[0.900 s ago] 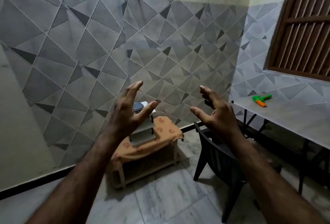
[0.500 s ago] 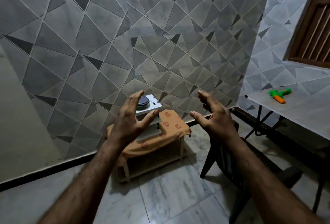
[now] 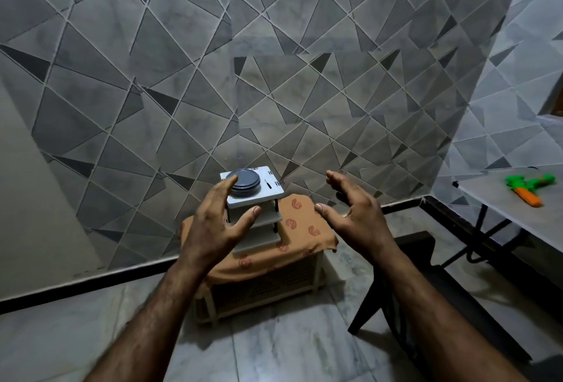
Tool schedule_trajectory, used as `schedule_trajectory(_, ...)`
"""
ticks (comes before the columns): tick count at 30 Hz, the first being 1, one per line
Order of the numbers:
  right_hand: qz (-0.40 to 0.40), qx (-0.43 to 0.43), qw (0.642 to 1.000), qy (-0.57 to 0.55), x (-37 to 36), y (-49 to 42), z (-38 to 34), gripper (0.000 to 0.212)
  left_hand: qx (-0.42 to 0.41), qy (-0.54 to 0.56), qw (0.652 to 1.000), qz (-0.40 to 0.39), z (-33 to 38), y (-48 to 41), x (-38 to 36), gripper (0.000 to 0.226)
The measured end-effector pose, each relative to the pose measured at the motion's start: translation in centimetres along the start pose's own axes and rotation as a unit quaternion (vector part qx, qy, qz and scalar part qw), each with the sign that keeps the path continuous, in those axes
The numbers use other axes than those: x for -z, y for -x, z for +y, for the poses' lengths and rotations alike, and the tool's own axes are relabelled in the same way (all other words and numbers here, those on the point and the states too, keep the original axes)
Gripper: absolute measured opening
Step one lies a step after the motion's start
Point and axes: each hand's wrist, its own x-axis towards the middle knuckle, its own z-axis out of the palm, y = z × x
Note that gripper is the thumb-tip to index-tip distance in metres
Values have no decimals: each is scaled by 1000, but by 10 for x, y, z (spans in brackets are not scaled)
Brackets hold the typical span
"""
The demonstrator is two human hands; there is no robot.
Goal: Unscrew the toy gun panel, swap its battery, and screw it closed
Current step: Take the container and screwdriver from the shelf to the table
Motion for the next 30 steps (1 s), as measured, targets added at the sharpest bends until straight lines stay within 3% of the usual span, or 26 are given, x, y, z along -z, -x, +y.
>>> schedule_trajectory(19, -56, -58, 997, 22, -100, -129, 107, 55, 109, -50, 993, 17, -110, -97, -95, 62)
schedule_trajectory(30, -67, -116, 991, 30, -183, -215, 141, 49, 174, -45, 981, -76, -205, -168, -120, 66)
